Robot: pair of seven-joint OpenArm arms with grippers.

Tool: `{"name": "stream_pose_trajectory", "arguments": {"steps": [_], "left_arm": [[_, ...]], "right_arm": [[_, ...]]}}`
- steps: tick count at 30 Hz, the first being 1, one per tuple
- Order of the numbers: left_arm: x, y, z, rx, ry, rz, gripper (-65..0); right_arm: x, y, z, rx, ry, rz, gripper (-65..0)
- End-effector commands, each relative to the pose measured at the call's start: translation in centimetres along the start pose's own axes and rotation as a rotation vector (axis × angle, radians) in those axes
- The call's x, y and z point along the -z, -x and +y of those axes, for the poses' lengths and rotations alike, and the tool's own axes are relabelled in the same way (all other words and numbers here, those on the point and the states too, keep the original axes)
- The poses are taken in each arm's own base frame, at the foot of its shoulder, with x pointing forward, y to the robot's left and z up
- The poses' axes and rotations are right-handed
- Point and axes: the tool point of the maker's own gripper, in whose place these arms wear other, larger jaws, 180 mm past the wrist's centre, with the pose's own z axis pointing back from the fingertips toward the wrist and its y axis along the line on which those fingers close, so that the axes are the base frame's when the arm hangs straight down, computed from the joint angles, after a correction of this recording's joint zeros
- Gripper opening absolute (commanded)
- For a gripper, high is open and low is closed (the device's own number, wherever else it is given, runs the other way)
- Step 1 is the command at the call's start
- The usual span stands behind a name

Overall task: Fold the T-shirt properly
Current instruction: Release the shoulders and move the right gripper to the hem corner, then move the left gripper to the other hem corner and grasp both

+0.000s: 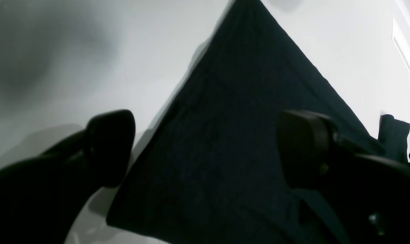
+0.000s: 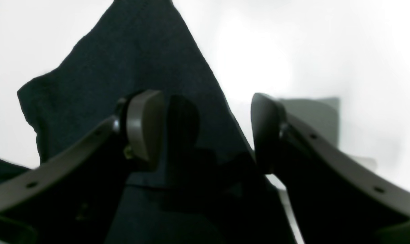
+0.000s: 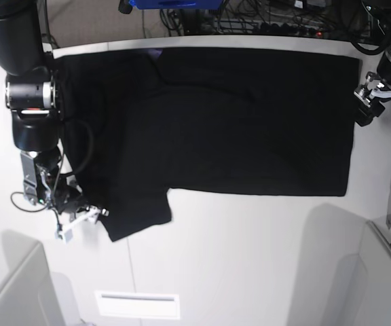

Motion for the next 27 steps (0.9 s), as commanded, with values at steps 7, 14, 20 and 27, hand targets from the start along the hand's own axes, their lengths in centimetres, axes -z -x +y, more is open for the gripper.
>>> {"name": "stream_pose_trajectory", "arguments": {"steps": [7,14,20,27], "left_arm": [[-0.2,-1.2,-0.6,0.020,0.019,-0.034,-1.3],[3.3,-4.6,0.2,0.118,-0.067,-0.042,-1.3],[8.1,-8.7,-0.1,0.166,-0.113,-0.019,-1.3],[15.1,-10.9,-2.8,0.307,-0.181,0.121,-1.3]], "right_arm": [[-0.3,-0.3,-0.2,-0.011,0.006,0.007,-55.2],[-0.3,-0.6,-0.2,-0.005,0.005,-0.002,-65.0],[-0.4,-0.9,-0.1,-0.007,0.003,-0.008,-65.0],[-0.4,-1.0,0.1,-0.006,-0.002,-0.010,-65.0]]}}
